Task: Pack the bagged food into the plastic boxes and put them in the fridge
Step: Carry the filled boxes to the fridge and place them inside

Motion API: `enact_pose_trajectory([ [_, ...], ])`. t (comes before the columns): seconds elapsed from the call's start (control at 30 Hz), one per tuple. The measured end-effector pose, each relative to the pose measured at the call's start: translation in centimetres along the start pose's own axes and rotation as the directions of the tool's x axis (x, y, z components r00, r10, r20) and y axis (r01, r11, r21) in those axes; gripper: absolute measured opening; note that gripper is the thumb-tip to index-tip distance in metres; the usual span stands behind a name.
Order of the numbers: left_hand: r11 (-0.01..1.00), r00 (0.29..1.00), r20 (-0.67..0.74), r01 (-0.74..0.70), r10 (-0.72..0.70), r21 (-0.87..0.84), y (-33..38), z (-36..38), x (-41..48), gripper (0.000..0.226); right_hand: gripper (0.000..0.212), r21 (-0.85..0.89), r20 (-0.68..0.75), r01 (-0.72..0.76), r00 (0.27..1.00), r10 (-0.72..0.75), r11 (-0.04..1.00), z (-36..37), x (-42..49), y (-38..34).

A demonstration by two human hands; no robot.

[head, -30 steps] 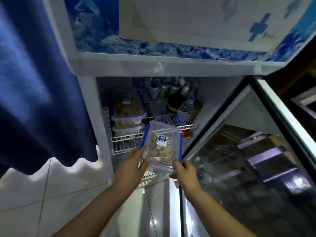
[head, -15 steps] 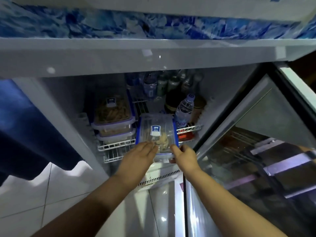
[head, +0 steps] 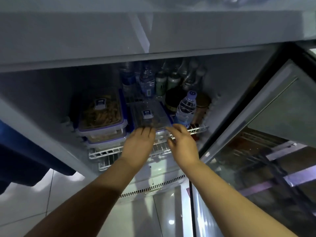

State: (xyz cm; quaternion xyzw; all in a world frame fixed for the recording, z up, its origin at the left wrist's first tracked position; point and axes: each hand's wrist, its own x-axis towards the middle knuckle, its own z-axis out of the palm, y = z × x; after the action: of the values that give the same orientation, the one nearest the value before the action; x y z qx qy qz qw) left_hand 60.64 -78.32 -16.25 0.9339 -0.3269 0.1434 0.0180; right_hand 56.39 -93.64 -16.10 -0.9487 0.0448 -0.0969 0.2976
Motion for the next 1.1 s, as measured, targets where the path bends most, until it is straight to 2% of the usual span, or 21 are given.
enact_pose_trajectory([
  [0.17,0.995,1.0,0.014,-0.029,0.028,0.097,-1.1,0.3,2.4,0.047,0.057,-0.082,0.06,0.043,0.997,-0.038,0.996,1.0,1.8,0.0],
  [0.3,0.993,0.999,0.036,-0.045,0.042,0.108,-1.4,1.9,2.8,0.038,0.054,-0.2,0.101,0.079,0.993,-0.059,0.977,2.1,2.3,0.9],
  [0.43,0.999,1.0,0.019,0.016,-0.017,0.05,-1.4,2.7,2.7,0.04,0.058,-0.233,0.136,0.084,0.989,-0.053,0.969,2.5,2.1,1.1],
  [0.53,1.0,0.997,0.067,0.025,-0.026,0.019,-1.4,2.8,1.9,0.059,0.059,-0.223,0.14,0.053,0.99,-0.022,0.973,2.2,1.5,1.1],
  [0.67,1.0,0.994,0.107,-0.009,0.008,0.008,-1.8,1.6,-0.6,0.078,0.05,-0.142,0.006,0.028,1.0,-0.028,0.989,1.2,0.1,0.1],
  [0.77,0.999,0.996,0.078,-0.033,0.032,0.02,-1.7,-0.9,-2.6,0.068,0.035,-0.09,-0.089,0.069,0.993,-0.077,0.994,0.1,-1.4,-1.6],
  [0.9,0.998,1.0,-0.001,0.007,-0.007,-0.07,-0.9,-5.6,-6.0,0.055,0.017,-0.087,-0.209,0.17,0.96,-0.185,0.982,-4.2,-5.4,-4.0],
  [0.97,0.994,0.999,-0.02,0.028,-0.031,-0.106,-0.5,-7.8,-8.0,0.052,0.021,-0.123,-0.249,0.189,0.944,-0.214,0.974,-6.9,-8.2,-5.0],
  [1.1,0.986,0.999,-0.036,-0.006,0.0,-0.168,0.7,-12.2,-10.9,0.047,0.027,-0.239,-0.341,0.135,0.916,-0.213,0.961,-12.5,-13.8,-7.3],
])
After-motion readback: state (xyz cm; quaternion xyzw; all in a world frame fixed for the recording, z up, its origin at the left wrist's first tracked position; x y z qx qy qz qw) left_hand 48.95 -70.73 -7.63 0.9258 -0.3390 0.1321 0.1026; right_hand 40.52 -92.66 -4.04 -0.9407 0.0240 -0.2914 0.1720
